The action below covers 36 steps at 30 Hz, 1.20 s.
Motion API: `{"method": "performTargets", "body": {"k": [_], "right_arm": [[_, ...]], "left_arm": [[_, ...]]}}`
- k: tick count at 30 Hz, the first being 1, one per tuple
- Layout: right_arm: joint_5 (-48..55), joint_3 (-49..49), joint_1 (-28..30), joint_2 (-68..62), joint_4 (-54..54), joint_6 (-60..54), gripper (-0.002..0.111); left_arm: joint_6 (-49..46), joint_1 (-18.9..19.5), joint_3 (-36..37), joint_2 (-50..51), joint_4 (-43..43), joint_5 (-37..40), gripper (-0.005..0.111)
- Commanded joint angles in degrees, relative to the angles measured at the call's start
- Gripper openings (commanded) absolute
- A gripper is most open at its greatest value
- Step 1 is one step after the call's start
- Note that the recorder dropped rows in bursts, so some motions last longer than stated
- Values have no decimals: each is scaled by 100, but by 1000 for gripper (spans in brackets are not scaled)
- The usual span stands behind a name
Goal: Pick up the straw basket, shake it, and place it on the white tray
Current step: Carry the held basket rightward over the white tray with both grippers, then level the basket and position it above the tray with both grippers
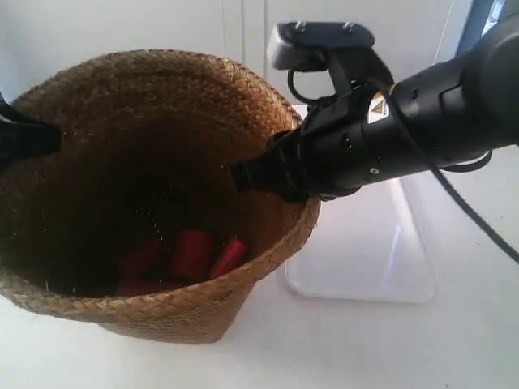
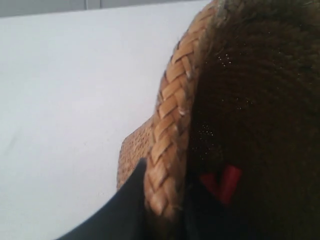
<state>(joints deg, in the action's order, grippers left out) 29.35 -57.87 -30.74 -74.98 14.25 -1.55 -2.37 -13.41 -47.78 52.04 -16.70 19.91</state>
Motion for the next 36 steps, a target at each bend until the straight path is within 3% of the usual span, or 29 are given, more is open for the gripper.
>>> {"method": "performTargets", "body": {"k": [1, 22, 28, 31, 34, 36], "right_arm": [[-146, -73, -4, 107, -201, -168, 0], [-133, -150, -4, -430, -252, -188, 0], [897, -1540, -19, 583, -201, -375, 0], [71, -659, -6, 361, -676, -158, 0], [865, -650, 135, -270, -470, -45, 0], [727, -768, 79, -186, -230, -295, 0]], "left_arm": [[-186, 18, -103, -131, -45, -214, 0], [-284, 18, -99, 225, -91, -255, 0], [-453, -5, -1362, -392, -404, 65, 0], [-761, 34, -628, -59, -366, 90, 0], [-576, 76, -364, 249, -410, 36, 0], [-715, 64, -476, 126, -476, -132, 0]]}}
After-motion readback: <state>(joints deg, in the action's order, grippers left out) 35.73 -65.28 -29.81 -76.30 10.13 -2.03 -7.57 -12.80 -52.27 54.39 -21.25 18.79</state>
